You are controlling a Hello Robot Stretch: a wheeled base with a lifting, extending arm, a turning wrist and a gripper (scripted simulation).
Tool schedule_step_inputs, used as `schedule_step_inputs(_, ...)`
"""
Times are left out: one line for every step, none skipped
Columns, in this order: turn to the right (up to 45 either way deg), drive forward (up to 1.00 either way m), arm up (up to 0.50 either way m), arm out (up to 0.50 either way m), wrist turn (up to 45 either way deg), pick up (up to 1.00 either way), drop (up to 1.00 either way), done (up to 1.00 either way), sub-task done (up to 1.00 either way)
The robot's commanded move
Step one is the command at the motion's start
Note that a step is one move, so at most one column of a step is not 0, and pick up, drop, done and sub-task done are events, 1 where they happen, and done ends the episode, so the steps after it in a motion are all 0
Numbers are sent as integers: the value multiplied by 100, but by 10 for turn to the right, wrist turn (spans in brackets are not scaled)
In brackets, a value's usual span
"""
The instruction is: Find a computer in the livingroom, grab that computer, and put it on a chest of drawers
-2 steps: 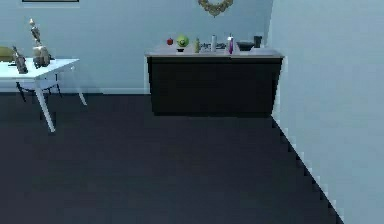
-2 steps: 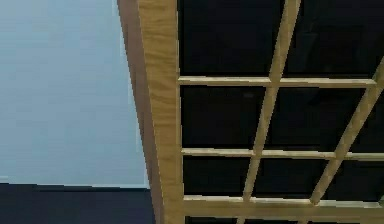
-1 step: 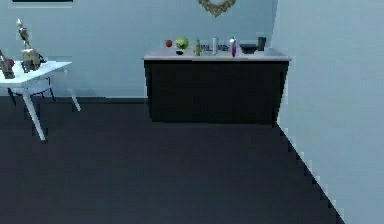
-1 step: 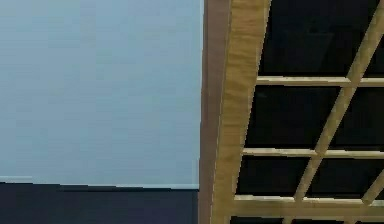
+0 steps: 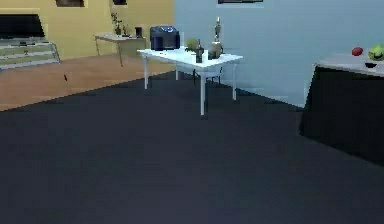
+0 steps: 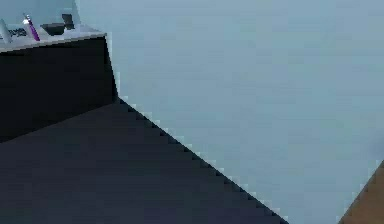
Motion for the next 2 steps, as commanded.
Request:
schedule_step_inputs(-210, 0, 0, 0, 0, 0, 0, 0, 0)
schedule_step_inputs(0, 100, 0, 0, 0, 0, 0, 0, 0)
